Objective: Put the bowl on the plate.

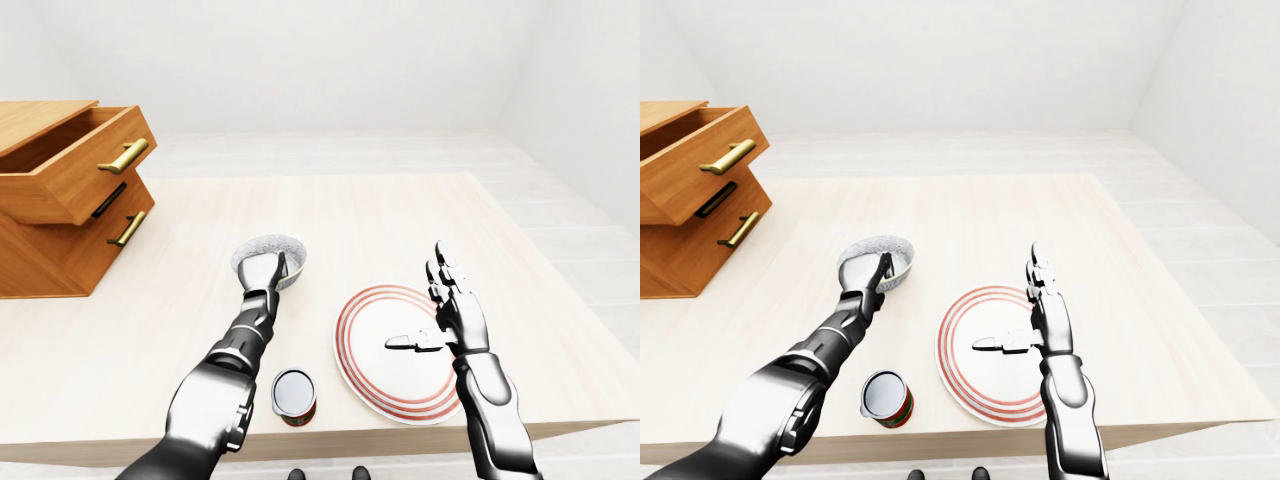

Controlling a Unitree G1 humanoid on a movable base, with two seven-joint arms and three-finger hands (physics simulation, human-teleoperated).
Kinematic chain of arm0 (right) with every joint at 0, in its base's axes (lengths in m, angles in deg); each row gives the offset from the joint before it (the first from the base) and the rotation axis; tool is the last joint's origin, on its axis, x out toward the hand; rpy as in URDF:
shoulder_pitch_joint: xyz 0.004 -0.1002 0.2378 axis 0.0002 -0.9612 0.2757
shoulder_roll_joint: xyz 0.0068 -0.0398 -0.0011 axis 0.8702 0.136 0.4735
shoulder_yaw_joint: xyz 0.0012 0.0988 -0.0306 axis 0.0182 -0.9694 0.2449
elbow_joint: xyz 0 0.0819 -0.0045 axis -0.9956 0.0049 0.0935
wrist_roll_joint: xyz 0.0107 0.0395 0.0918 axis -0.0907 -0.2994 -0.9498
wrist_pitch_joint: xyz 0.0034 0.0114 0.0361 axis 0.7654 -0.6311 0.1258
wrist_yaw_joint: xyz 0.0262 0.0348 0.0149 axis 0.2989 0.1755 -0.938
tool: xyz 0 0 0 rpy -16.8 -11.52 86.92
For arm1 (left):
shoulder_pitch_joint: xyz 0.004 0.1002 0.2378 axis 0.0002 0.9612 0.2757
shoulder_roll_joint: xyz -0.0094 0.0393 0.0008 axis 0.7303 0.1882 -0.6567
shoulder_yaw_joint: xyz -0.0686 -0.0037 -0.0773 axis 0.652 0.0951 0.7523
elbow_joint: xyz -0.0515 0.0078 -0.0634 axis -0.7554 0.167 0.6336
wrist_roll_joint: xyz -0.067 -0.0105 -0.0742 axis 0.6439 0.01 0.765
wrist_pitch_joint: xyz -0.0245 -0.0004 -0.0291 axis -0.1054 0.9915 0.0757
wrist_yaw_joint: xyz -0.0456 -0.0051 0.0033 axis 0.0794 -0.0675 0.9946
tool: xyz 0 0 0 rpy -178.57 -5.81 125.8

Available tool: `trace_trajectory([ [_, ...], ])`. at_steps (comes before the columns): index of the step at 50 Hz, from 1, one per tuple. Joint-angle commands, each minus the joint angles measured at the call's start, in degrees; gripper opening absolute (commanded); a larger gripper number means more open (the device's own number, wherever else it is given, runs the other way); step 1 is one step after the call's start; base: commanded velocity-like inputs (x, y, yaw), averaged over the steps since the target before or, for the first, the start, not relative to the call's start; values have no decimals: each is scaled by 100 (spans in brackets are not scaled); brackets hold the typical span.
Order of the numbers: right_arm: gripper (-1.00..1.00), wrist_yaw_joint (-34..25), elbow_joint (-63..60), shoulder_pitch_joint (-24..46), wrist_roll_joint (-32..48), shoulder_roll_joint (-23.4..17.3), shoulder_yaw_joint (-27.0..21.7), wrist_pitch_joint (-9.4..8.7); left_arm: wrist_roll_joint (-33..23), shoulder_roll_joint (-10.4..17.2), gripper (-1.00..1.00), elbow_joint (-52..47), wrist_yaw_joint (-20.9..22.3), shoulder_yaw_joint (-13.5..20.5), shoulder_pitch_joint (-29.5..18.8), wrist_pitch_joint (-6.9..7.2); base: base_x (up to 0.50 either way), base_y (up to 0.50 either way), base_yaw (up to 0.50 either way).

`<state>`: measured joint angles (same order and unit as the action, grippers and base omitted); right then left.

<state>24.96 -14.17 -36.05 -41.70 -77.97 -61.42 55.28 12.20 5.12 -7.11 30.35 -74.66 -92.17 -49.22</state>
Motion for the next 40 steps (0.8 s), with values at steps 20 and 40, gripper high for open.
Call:
trace_trajectory([
  [20, 100, -20, -1125, -334, -13, 44, -54, -515, 563, 67, -100, -1209, 0, -1, 861, 0, 0, 0, 0],
  [40, 100, -166, -1895, -512, -69, 123, -234, -606, 263, 31, -100, -3345, 820, -73, 1621, 0, 0, 0, 0],
])
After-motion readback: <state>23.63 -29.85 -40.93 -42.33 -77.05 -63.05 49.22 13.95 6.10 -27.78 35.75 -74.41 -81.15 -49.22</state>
